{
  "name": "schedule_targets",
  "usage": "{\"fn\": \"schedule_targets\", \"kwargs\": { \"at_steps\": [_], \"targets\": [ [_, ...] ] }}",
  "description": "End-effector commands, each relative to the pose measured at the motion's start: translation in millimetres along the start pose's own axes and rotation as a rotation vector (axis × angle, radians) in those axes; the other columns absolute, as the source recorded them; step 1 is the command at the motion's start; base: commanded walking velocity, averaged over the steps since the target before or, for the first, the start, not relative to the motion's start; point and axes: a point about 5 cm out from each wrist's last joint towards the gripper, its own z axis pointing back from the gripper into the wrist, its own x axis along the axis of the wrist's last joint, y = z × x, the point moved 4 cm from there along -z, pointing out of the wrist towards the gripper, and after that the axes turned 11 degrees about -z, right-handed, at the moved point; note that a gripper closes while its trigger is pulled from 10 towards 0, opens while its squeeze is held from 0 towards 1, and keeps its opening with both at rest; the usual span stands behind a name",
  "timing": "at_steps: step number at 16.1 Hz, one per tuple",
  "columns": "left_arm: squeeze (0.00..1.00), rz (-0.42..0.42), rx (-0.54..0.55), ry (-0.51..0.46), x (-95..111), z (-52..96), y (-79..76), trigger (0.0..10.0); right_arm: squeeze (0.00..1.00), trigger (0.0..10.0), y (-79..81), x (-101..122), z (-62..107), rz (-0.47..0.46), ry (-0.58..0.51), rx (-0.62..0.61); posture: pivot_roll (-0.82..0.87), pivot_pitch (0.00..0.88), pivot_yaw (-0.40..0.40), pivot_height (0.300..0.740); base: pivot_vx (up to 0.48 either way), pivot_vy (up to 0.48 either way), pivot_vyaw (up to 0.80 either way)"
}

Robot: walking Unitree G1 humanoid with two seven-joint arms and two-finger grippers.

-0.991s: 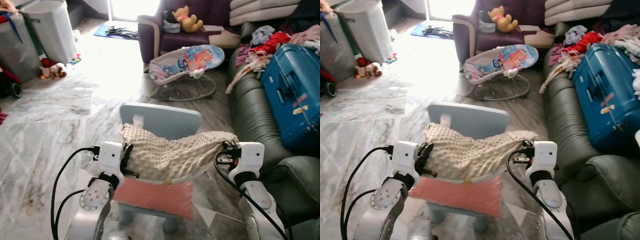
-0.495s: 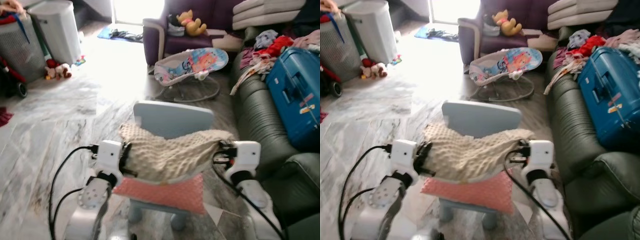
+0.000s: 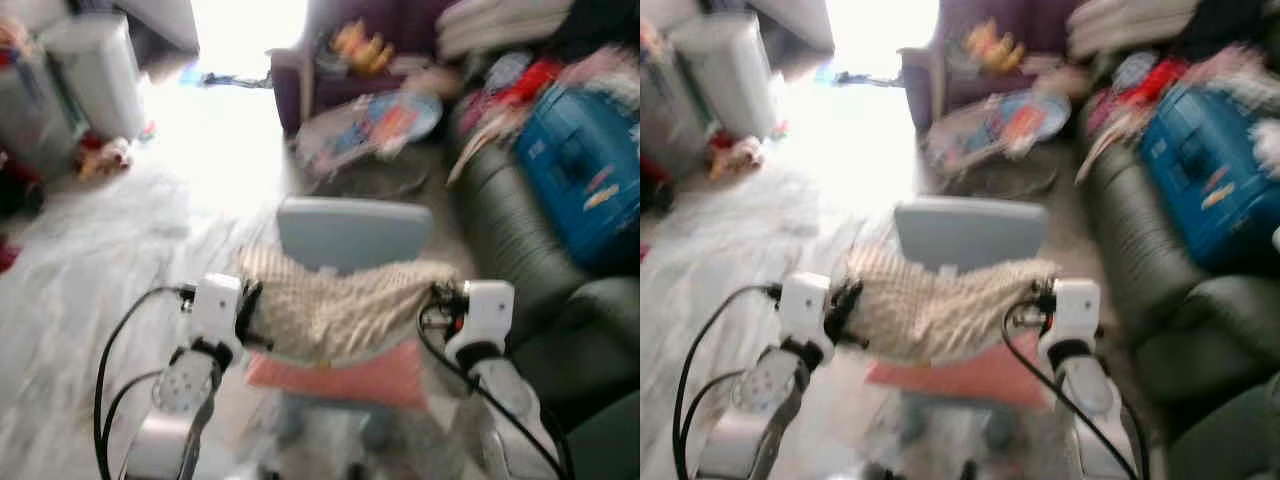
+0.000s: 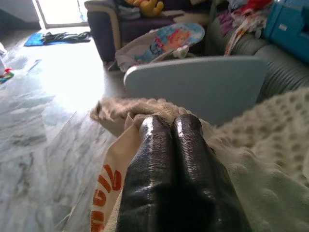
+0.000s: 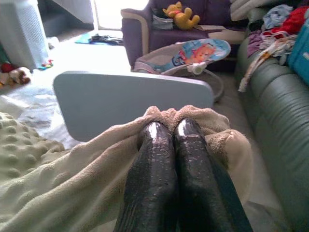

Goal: Move the pillow to the sofa

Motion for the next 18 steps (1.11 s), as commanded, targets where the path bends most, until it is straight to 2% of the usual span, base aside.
{"fn": "schedule_targets", "kwargs": {
  "at_steps": [1, 6, 8, 9, 10, 12, 13, 17, 18],
  "targets": [
    [0.00, 0.004, -0.021, -0.013, 3.8, -0.6, -6.4, 10.0, 0.00, 10.0, -0.9, 2.6, 0.1, 0.001, -0.008, -0.003, -0.05, 0.000, -0.001, 0.740, 0.000, 0.454, 0.00],
    [0.00, 0.003, -0.027, -0.010, 3.6, -0.1, -6.6, 10.0, 0.00, 10.0, -1.6, 1.6, 0.7, 0.003, -0.004, -0.006, -0.05, 0.000, 0.002, 0.740, 0.000, 0.457, 0.00],
    [0.00, 0.008, -0.027, -0.013, 3.9, 0.1, -6.6, 10.0, 0.00, 10.0, -2.5, 1.8, 0.5, 0.004, -0.004, -0.008, -0.05, 0.000, 0.003, 0.740, 0.000, 0.000, 0.00],
    [0.00, -0.016, -0.043, -0.031, 7.1, -0.6, -7.6, 10.0, 0.00, 10.0, -2.8, 1.4, 0.7, 0.006, -0.002, -0.009, -0.05, 0.000, 0.003, 0.740, 0.000, 0.000, 0.00],
    [0.00, -0.056, -0.025, -0.048, 10.8, -3.3, -5.5, 10.0, 0.00, 10.0, -2.8, 0.4, 0.7, 0.008, 0.002, -0.009, -0.04, 0.000, 0.002, 0.740, 0.000, 0.000, -0.43],
    [0.00, 0.008, -0.018, -0.058, 11.5, -8.1, -5.2, 10.0, 0.00, 10.0, -1.9, -0.1, 0.0, 0.006, 0.005, -0.010, -0.04, 0.000, 0.001, 0.740, 0.000, 0.000, -0.80],
    [0.00, -0.008, 0.001, -0.063, 11.8, -8.4, -3.1, 10.0, 0.00, 10.0, -1.4, 0.5, -0.4, 0.008, 0.003, -0.008, -0.04, 0.000, 0.002, 0.740, 0.000, 0.000, -0.80],
    [0.00, 0.025, -0.036, -0.047, 7.9, -7.2, -7.5, 10.0, 0.00, 10.0, -4.6, 1.9, -1.0, 0.014, 0.000, -0.013, -0.05, 0.000, 0.000, 0.740, 0.000, 0.000, -0.80],
    [0.00, 0.010, -0.049, -0.056, 9.6, -7.2, -10.0, 10.0, 0.00, 10.0, -5.2, 1.7, -1.1, 0.014, 0.001, -0.014, -0.05, 0.000, -0.002, 0.740, 0.000, 0.000, -0.80]
  ]
}}
